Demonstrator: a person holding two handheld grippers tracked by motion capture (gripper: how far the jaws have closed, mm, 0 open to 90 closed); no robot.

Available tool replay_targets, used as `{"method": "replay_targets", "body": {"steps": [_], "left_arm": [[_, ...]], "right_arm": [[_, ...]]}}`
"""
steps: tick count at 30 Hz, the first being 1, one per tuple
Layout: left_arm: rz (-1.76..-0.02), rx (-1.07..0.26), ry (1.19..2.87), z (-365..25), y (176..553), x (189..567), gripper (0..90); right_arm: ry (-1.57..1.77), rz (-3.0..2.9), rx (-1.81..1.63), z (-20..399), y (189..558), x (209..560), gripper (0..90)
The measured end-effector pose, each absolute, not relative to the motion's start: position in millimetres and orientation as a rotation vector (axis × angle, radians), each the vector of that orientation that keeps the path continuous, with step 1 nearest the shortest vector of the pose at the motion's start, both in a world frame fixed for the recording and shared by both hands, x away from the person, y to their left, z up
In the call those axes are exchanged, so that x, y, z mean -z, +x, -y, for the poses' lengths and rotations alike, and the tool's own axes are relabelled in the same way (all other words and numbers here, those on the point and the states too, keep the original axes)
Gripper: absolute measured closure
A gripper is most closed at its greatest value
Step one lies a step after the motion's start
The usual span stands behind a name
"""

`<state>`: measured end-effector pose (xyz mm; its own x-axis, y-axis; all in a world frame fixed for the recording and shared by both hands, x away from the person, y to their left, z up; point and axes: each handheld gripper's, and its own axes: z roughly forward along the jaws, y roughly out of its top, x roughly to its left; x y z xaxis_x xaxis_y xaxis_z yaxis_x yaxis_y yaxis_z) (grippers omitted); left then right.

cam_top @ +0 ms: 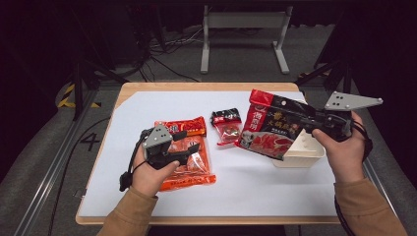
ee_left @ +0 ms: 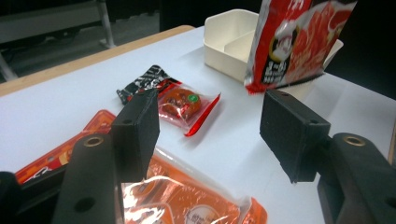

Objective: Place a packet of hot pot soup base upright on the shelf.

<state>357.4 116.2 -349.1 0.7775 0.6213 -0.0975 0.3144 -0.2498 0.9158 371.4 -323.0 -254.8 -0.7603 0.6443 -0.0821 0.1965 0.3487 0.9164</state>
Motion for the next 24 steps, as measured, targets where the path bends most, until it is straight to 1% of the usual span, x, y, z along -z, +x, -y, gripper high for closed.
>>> {"method": "replay_targets", "body": {"steps": [10, 24], "left_arm": [[-0.746, -0.331, 1.902, -125.0, 363.8, 358.1, 35.0], [-0.765, -0.335, 1.920, -130.8, 366.0, 361.8, 30.4]], "right_arm": [[0.712, -2.153, -1.382, 331.6, 380.2, 236.9, 80.0], [0.693, -2.081, -1.330, 350.3, 403.9, 214.8, 80.0]]}}
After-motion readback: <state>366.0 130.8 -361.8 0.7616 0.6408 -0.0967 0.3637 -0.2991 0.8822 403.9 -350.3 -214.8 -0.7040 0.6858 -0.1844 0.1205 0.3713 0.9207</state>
